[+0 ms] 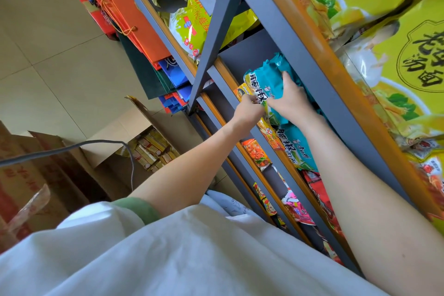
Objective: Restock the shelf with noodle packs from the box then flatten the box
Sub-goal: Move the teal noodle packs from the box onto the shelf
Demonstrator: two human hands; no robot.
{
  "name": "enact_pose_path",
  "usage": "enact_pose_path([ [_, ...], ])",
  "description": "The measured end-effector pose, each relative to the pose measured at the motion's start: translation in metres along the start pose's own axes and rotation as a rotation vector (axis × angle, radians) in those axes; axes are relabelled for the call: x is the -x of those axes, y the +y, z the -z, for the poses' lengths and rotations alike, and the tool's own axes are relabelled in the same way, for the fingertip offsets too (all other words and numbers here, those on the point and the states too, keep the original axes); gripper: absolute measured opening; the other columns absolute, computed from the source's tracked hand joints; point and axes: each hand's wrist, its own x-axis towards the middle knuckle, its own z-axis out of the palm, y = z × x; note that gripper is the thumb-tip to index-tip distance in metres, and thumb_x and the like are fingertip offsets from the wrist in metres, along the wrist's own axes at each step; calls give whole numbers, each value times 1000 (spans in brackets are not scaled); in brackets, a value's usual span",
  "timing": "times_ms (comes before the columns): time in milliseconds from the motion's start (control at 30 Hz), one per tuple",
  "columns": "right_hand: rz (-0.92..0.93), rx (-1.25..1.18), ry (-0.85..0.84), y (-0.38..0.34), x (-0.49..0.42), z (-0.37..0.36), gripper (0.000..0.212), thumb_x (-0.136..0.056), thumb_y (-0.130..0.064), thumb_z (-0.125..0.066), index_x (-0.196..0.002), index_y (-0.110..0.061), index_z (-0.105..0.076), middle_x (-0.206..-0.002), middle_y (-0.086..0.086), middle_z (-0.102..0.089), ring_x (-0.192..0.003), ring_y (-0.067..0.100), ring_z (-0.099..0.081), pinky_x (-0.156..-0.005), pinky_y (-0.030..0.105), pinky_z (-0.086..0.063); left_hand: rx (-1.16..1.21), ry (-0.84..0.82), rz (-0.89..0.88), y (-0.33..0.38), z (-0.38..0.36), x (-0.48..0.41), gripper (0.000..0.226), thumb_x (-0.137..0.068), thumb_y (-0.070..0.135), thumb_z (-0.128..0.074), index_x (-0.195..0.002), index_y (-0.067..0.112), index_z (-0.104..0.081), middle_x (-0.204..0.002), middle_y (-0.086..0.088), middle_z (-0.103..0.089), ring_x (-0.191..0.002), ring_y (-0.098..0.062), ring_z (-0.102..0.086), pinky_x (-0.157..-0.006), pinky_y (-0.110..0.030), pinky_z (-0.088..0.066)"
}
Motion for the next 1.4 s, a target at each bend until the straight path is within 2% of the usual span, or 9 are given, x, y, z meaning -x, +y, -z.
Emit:
enact_pose_path([
  [133,-33,-33,20,0,-5,-1,62,-91,-7,-56,-144,-15,-24,-139,10,-46,-124,26,-49,-92,31,-42,44,-106,-24,-2,-5,0,66,-88,-1,-44,-148,11,-19,-93,3,-52,-69,-4,-45,-67,-25,-42],
  [233,-37,51,104,-1,-4,-7,73,-90,-8,-60,-148,-14,-16,-148,14,-35,-134,27,-37,-107,34,-31,-45,-117,-49,4,-7,3,57,-90,1,-44,-143,6,-23,-90,3,-50,-67,-3,-42,-59,-18,-37],
  [400,-20,310,196,2,0,-13,74,-93,-22,-58,-151,-16,-12,-155,10,-21,-142,24,-21,-108,32,-17,-200,167,-177,9,-5,5,30,-89,12,-53,-115,6,-42,-82,1,-51,-74,-16,-55,-56,-24,-46],
  [567,54,524,340,20,-11,-35,73,-93,-27,-56,-151,-24,-12,-156,9,-19,-144,29,-14,-114,46,-12,-417,271,-511,2,-2,-9,62,-86,19,-62,-138,3,-33,-138,-17,-39,-127,-28,-40,-104,-34,-37],
  [667,50,578,361,25,-15,-47,77,-92,-30,-56,-151,-23,-8,-155,10,-21,-141,32,-21,-113,51,-19,-518,278,-566,-9,-2,-12,72,-90,21,-60,-146,-1,-21,-151,-20,-23,-142,-32,-19,-114,-40,-22],
  [900,13,655,412,29,-15,-66,84,-91,-34,-54,-150,-24,5,-157,14,-16,-142,34,-19,-112,54,-21,-525,166,-572,-20,4,-21,81,-95,31,-55,-151,4,-3,-159,-11,-8,-146,-25,-10,-119,-38,-17],
  [1067,107,729,560,34,3,-82,70,-90,-12,-50,-150,-18,-15,-154,10,-27,-142,27,-28,-112,47,-26,-741,203,-548,-20,10,-23,84,-93,33,-57,-151,5,-3,-159,-11,-6,-147,-25,-2,-119,-41,-5],
  [1233,101,701,444,43,-1,-76,74,-94,-4,-43,-152,-16,2,-160,8,-5,-147,26,-5,-117,46,-13,-954,283,-519,-16,9,-20,82,-91,43,-55,-152,14,-9,-159,-5,-12,-146,-31,5,-115,-49,7],
  [1400,74,649,373,39,-5,-68,85,-89,-1,-51,-151,-18,4,-160,6,0,-147,26,-4,-116,48,-19,-1023,226,-509,-4,20,-21,77,-88,38,-56,-151,18,-17,-158,1,-19,-146,-31,3,-114,-54,5],
])
